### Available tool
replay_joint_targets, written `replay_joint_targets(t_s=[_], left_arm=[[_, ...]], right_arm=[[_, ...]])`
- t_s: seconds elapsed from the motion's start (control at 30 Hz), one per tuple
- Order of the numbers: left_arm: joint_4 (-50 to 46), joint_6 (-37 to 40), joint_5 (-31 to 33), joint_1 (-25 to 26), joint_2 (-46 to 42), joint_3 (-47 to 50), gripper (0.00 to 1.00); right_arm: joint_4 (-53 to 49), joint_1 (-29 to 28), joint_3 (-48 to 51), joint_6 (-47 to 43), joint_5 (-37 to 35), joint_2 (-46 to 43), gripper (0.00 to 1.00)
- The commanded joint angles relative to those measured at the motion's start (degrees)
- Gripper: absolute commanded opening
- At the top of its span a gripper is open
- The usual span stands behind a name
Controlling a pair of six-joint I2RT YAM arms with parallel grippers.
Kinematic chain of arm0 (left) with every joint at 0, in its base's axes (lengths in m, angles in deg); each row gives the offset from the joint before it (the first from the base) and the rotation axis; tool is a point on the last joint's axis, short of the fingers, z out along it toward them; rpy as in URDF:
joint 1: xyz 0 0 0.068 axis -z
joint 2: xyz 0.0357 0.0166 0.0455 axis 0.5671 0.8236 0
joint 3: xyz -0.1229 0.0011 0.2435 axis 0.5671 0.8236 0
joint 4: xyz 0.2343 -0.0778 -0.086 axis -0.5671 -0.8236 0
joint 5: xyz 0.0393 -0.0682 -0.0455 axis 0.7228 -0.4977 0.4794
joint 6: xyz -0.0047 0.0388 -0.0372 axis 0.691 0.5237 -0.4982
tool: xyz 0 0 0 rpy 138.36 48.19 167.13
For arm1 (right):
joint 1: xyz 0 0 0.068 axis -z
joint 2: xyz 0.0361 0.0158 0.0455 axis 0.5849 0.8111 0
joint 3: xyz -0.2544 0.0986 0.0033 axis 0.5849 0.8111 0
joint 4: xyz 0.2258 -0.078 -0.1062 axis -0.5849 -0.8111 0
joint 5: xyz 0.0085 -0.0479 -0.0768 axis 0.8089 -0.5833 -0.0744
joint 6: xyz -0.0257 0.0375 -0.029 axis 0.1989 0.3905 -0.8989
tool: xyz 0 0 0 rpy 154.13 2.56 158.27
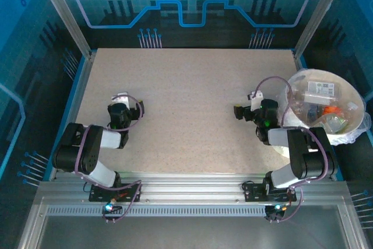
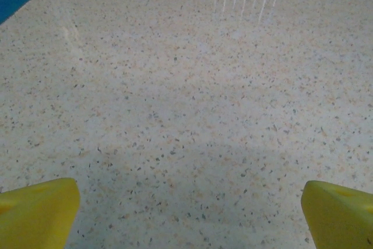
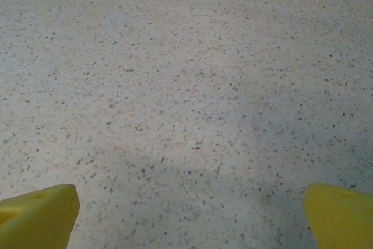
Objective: Put the plastic bottles in the bin
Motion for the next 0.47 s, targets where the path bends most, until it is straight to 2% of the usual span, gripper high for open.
replay_joint_targets(t_s=[0.0,0.4,0.43], left_arm=[[3.1,1.1,-1.8,-0.7,-0.1,-1.4,0.99],[3.2,1.7,-2.5,-0.6,0.1,-1.5,0.99],[3.2,1.7,-2.5,-0.6,0.1,-1.5,0.99]], right_arm=[[3.2,0.8,-1.7,1.3,-0.9,0.8,1.00],[3.2,0.7,-1.7,1.2,-1.0,0.7,1.00],[3.6,0.2,-1.5,1.9,-4.0,0.6,1.00]])
